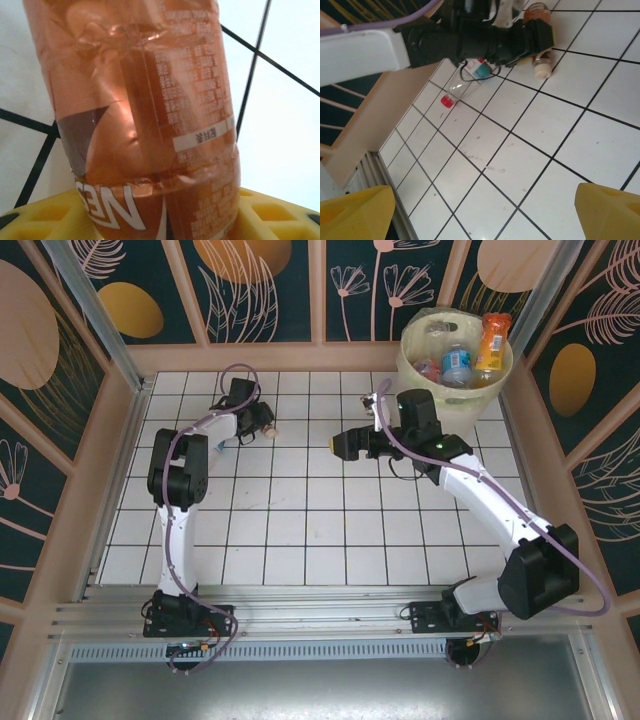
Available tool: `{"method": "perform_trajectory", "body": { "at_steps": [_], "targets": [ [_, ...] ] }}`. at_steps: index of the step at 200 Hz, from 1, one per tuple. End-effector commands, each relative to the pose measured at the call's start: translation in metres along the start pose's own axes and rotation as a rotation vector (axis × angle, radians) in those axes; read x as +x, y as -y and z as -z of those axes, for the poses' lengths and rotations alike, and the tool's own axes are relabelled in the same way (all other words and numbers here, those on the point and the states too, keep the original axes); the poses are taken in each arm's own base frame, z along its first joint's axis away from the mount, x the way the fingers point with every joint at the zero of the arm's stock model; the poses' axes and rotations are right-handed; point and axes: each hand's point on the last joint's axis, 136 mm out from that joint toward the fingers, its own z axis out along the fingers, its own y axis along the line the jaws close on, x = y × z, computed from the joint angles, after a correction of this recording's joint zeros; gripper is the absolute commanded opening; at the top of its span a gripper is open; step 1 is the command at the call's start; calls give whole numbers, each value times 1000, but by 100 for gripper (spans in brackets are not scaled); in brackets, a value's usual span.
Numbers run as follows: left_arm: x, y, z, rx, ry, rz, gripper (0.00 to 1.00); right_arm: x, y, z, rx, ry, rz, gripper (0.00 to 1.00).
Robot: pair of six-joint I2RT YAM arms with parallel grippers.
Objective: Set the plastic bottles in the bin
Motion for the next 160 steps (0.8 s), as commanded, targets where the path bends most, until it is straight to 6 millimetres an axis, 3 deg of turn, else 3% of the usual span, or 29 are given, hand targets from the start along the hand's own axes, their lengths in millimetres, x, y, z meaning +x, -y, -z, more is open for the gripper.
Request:
{"method": "perform_trajectory", "body": {
  "at_steps": [1, 43, 76, 120, 160],
  "targets": [
    [12, 33, 20, 116, -10, -123, 55, -14, 6, 4, 55, 95, -28, 93],
    [37, 75, 56, 301, -7, -247, 46, -18, 20, -2, 69, 169, -141, 91],
    [66, 108, 96, 480, -6, -322, 49, -20, 29, -10, 65, 200, -225, 91],
    [119, 147, 153, 790, -31, -381, 54, -31, 34, -22, 35, 226, -263, 90],
    [160, 182, 188, 893, -41, -514, 54, -39, 40, -36, 26, 207, -246, 90]
  ]
}}
